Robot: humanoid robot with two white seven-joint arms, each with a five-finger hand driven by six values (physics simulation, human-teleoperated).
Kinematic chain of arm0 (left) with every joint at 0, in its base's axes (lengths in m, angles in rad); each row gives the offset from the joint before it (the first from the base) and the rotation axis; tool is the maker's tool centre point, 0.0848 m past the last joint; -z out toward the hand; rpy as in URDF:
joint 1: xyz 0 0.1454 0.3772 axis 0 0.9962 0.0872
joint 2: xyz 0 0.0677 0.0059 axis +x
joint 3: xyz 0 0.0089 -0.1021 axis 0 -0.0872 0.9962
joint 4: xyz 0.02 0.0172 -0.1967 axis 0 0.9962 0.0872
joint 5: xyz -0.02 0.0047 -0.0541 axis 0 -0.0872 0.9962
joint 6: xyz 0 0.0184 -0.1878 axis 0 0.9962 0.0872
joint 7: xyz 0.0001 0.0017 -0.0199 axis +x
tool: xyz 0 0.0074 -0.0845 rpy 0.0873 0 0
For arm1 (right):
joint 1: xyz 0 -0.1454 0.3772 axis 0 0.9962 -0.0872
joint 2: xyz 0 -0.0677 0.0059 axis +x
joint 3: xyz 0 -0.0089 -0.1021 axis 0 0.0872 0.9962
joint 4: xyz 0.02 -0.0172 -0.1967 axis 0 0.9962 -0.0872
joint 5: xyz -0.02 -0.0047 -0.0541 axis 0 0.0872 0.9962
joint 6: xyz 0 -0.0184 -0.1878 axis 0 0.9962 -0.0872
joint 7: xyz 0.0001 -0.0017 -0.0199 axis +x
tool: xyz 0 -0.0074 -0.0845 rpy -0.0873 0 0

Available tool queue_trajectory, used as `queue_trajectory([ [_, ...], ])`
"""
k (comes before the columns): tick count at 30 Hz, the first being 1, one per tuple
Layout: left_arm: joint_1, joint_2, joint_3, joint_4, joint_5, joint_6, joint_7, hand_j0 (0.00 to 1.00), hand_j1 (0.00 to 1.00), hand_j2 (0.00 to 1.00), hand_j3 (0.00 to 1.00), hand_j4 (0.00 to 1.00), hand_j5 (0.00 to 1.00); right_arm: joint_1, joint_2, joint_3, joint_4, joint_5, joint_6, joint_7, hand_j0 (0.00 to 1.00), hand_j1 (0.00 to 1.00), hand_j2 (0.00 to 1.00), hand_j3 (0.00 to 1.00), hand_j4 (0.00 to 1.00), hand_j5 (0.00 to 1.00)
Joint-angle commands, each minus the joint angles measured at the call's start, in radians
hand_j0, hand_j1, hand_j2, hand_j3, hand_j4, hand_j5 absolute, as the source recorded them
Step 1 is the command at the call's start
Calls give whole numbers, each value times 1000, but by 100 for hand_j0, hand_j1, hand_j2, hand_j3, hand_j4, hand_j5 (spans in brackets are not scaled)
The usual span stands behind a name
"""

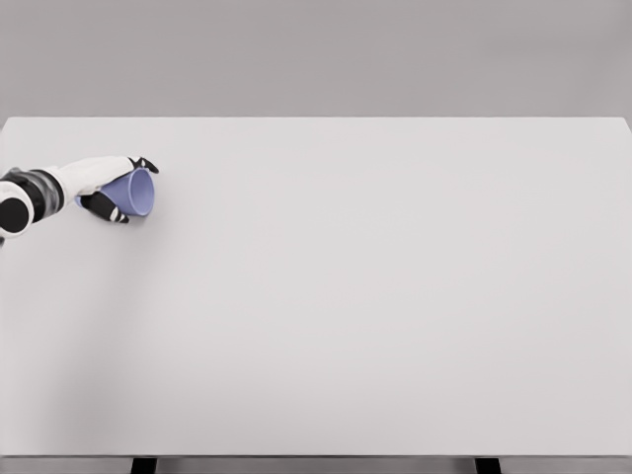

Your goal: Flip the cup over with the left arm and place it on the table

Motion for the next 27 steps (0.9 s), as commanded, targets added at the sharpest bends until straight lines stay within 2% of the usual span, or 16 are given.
queue_trajectory([
  [1, 0, -5, -5, 7, 1, 2, 1, 54, 54, 54, 54, 54, 54, 0, 0, 0, -1, 0, -1, 0, 100, 100, 100, 100, 100, 100],
  [5, -3, -5, -3, 3, 18, -4, 1, 55, 55, 55, 55, 55, 55, 0, 0, 0, 0, 0, 0, 0, 100, 100, 100, 100, 100, 100],
  [9, -40, 9, -3, 0, 122, -43, -1, 56, 56, 56, 56, 56, 56, 0, 0, 1, 0, 0, 0, 0, 100, 100, 100, 100, 100, 100],
  [12, -41, 60, -3, 0, 297, -107, -2, 56, 56, 56, 56, 56, 56, 0, 0, 0, 0, 0, 0, 0, 100, 100, 100, 100, 100, 100],
  [17, -43, 95, 3, 0, 506, -142, -14, 61, 61, 61, 61, 61, 61, 0, 0, 0, 0, 0, -1, 0, 100, 100, 100, 100, 100, 100],
  [18, -43, 95, 3, -2, 532, -161, -19, 62, 62, 62, 62, 62, 62, 0, 0, 0, -1, 0, -1, 0, 100, 100, 100, 100, 100, 100],
  [20, -43, 95, 4, 1, 622, -181, -111, 63, 63, 63, 63, 63, 63, 0, 0, 0, 0, 0, 0, 0, 100, 100, 100, 100, 100, 100],
  [21, -43, 95, 6, 1, 675, -185, -130, 64, 64, 64, 64, 64, 64, 2, 0, 0, -1, 0, -1, 0, 100, 100, 100, 100, 100, 100],
  [27, -43, 63, 18, 7, 935, -214, -130, 66, 66, 66, 66, 66, 66, 0, 0, 0, -1, 0, 0, 0, 100, 100, 100, 100, 100, 100],
])
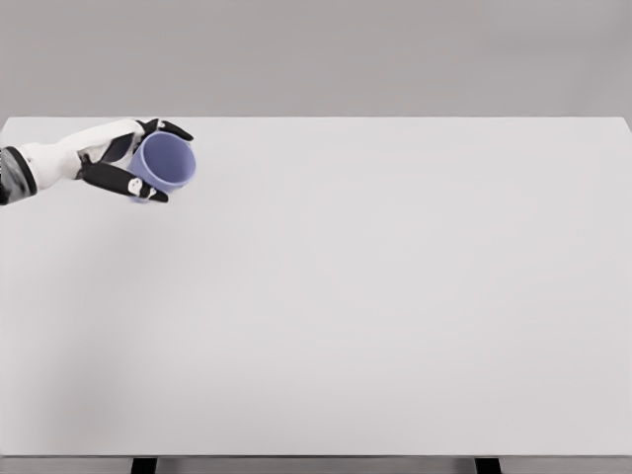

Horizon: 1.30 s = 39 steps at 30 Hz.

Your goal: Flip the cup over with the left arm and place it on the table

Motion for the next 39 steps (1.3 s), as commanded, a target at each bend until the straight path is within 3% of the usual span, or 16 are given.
queue_trajectory([
  [1, 0, -41, 15, 7, 128, -11, -7, 66, 66, 66, 66, 66, 66, 0, 0, 0, 1, 0, 0, 0, 100, 100, 100, 100, 100, 100],
  [6, 3, -161, 22, 47, 205, -14, -7, 68, 68, 68, 68, 68, 68, 0, 0, 0, -1, 0, 0, 0, 100, 100, 100, 100, 100, 100],
  [16, 80, -361, 62, 140, 194, -233, -7, 69, 69, 69, 69, 69, 69, 0, 0, 0, -1, 0, -1, 0, 100, 100, 100, 100, 100, 100],
  [25, 161, -401, 56, 163, 182, -391, -7, 70, 70, 70, 70, 70, 70, 0, 0, 0, 1, 0, -1, 0, 100, 100, 100, 100, 100, 100],
  [39, 198, -435, 52, 219, 114, -394, -7, 74, 74, 74, 74, 74, 74, 0, 0, 0, 1, 0, 0, 0, 100, 100, 100, 100, 100, 100],
])
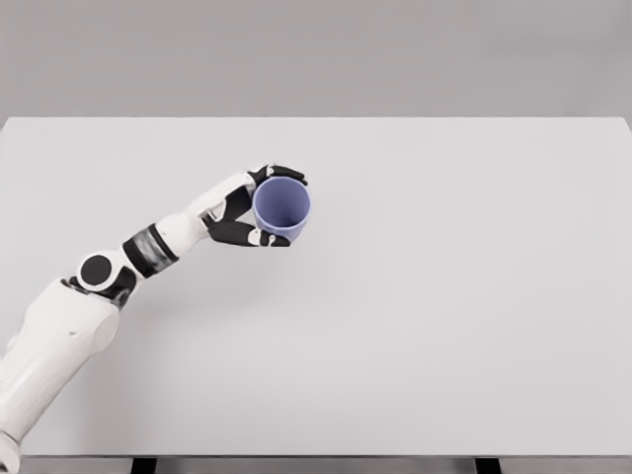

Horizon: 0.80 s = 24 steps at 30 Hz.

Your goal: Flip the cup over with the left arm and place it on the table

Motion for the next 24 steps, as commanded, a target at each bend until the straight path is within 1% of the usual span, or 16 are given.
queue_trajectory([
  [1, 2, -5, 1, 5, -1, 1, 0, 74, 74, 74, 74, 74, 74, 0, 0, 0, 0, 0, 0, 0, 100, 100, 100, 100, 100, 100],
  [4, 15, -7, -1, 7, -3, 1, 0, 75, 75, 75, 75, 75, 75, 0, 0, 1, 0, 0, -1, 0, 100, 100, 100, 100, 100, 100],
  [5, 15, -5, -1, 7, -3, 1, 0, 77, 77, 77, 77, 77, 77, 0, 0, 0, 0, 0, 0, 0, 100, 100, 100, 100, 100, 100],
  [9, 15, -7, -2, 7, -3, 1, 0, 95, 95, 95, 95, 95, 95, 0, 0, 0, -1, 0, 0, 0, 100, 100, 100, 100, 100, 100],
  [11, 15, -7, -2, 5, -16, 1, 0, 100, 100, 100, 100, 100, 100, 0, 0, 0, 0, 0, 0, 0, 100, 100, 100, 100, 100, 100],
  [24, 11, -5, -1, -5, -19, 2, 0, 100, 100, 100, 100, 100, 100, 0, 0, 0, 0, 0, 0, 0, 100, 100, 100, 100, 100, 100],
])
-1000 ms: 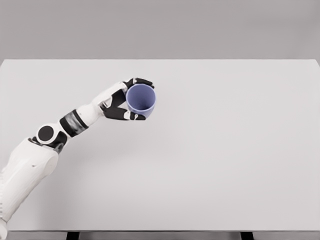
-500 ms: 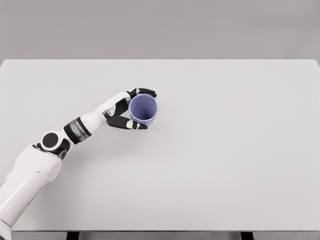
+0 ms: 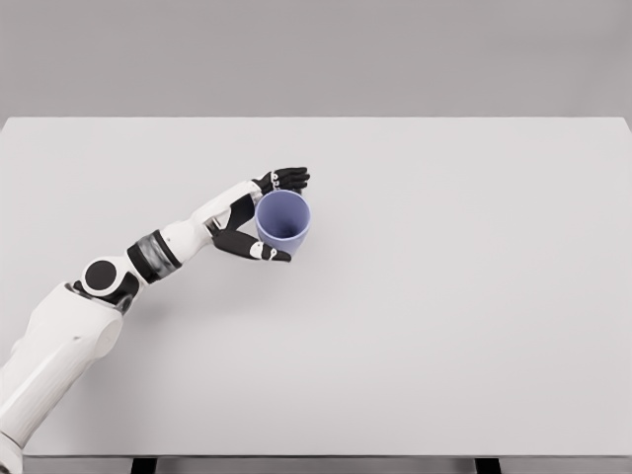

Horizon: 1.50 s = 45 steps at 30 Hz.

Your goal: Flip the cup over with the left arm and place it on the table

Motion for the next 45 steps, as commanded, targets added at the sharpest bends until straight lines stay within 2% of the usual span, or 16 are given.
queue_trajectory([
  [1, 0, 1, 1, -7, 9, 1, 0, 100, 100, 100, 100, 100, 100, 0, 0, 0, 0, 0, 0, 0, 100, 100, 100, 100, 100, 100],
  [11, -6, 8, 3, -30, 13, -2, 0, 100, 100, 100, 100, 100, 100, 0, 0, 0, 0, 0, 0, 0, 100, 100, 100, 100, 100, 100],
  [21, -58, 13, 6, -42, 15, -1, 0, 100, 100, 100, 100, 100, 100, 0, 0, 0, 0, 0, 0, 0, 100, 100, 100, 100, 100, 100],
  [26, -80, 50, 12, -57, 21, -1, 0, 100, 100, 100, 100, 100, 100, 0, 0, 1, 0, 0, -1, 0, 100, 100, 100, 100, 100, 100],
  [29, -91, 88, 15, -94, 21, -1, 0, 100, 100, 100, 100, 100, 100, 0, 0, 0, 0, 0, -1, 0, 100, 100, 100, 100, 100, 100],
  [32, -110, 123, 15, -97, 21, 1, 0, 100, 100, 100, 100, 100, 100, 0, 0, 0, 0, 0, -1, 0, 100, 100, 100, 100, 100, 100],
  [34, -123, 206, 15, -125, 19, 1, 0, 100, 100, 100, 100, 100, 100, 0, 0, 0, -1, 0, -1, 0, 100, 100, 100, 100, 100, 100],
  [38, -126, 301, 15, -122, 4, -4, 0, 100, 100, 100, 100, 100, 100, 0, 0, 0, 0, 0, 0, 0, 100, 100, 100, 100, 100, 100],
  [40, -126, 335, 15, -117, -68, -41, 0, 100, 100, 100, 100, 100, 100, 0, 0, 0, -1, 0, 0, 0, 100, 100, 100, 100, 100, 100],
  [41, -126, 349, 15, -116, -138, -74, 0, 100, 100, 100, 100, 100, 100, 0, 0, 1, 0, 0, 0, 0, 100, 100, 100, 100, 100, 100],
  [42, -126, 351, 15, -111, -243, -114, 0, 100, 100, 100, 100, 100, 100, 0, 0, 1, -1, 0, 0, 0, 100, 100, 100, 100, 100, 100],
  [43, -126, 351, 15, -105, -300, -119, 0, 100, 100, 100, 100, 100, 100, 0, 0, 0, 0, 0, 0, 0, 100, 100, 100, 100, 100, 100],
  [44, -123, 351, 15, -80, -340, -119, 0, 100, 100, 100, 100, 100, 100, 0, 0, 0, 0, 0, -1, 0, 100, 100, 100, 100, 100, 100],
  [45, -123, 351, 14, -68, -343, -119, 0, 100, 100, 100, 100, 100, 100, 0, 0, 0, 0, 0, 0, 0, 100, 100, 100, 100, 100, 100],
])
